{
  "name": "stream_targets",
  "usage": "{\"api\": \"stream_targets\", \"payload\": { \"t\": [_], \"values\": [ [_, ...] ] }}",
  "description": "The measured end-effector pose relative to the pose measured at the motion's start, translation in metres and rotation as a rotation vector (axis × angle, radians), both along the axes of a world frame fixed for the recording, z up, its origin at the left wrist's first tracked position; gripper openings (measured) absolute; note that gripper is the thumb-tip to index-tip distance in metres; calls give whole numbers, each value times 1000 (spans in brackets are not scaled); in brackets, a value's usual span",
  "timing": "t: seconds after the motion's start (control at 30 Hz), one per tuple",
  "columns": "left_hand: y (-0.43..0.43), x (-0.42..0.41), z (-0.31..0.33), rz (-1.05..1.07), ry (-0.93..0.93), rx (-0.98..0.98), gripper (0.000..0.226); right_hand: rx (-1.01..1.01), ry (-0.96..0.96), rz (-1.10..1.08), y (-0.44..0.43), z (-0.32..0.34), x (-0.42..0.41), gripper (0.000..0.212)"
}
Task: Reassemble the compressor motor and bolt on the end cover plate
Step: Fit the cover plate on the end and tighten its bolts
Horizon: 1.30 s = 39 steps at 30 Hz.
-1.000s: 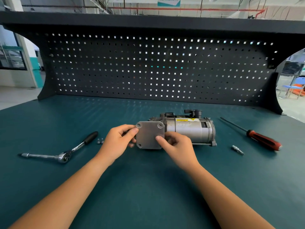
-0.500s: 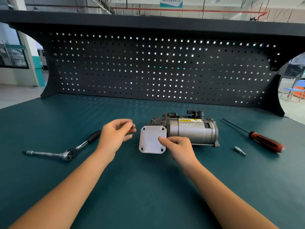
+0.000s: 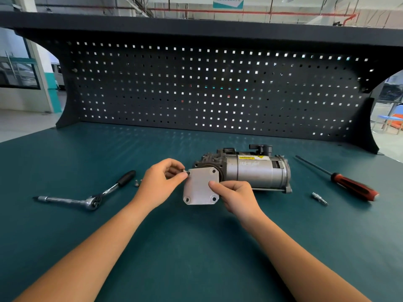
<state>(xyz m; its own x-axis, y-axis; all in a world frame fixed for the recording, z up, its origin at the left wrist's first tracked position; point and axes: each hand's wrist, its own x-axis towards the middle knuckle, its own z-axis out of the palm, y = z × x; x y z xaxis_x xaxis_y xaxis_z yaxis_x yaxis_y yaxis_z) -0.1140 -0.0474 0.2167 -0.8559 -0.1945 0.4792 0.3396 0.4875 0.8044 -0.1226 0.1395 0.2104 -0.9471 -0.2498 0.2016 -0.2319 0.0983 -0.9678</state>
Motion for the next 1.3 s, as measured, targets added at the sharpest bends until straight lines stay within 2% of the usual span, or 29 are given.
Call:
{"api": "stream_targets", "payload": {
  "t": [0.13, 0.3, 0.5, 0.8, 0.97, 1.17, 1.3],
  "values": [
    [-3, -2, -2, 11, -27, -16, 19, 24, 78, 5, -2, -2, 1, 52],
    [-6, -3, -1, 6, -36, -17, 19, 108, 194, 14, -2, -3, 1, 41],
    [-9, -1, 0, 13, -69, -8, 16, 195, 312, -5, -2, -6, -1, 41],
    [-9, -1, 2, -88, -149, 224, 15, 176, 341, 55, -2, -8, -1, 38],
    [-13, -3, -1, -127, -148, 160, 17, 218, 346, 52, 1, -10, -4, 37],
    [0, -10, -9, -129, 2, 30, 28, 375, 465, -94, 13, -9, -12, 47],
    [8, -16, -5, -51, 137, -123, 25, 471, 561, -181, 13, -8, -13, 51]
  ]
}}
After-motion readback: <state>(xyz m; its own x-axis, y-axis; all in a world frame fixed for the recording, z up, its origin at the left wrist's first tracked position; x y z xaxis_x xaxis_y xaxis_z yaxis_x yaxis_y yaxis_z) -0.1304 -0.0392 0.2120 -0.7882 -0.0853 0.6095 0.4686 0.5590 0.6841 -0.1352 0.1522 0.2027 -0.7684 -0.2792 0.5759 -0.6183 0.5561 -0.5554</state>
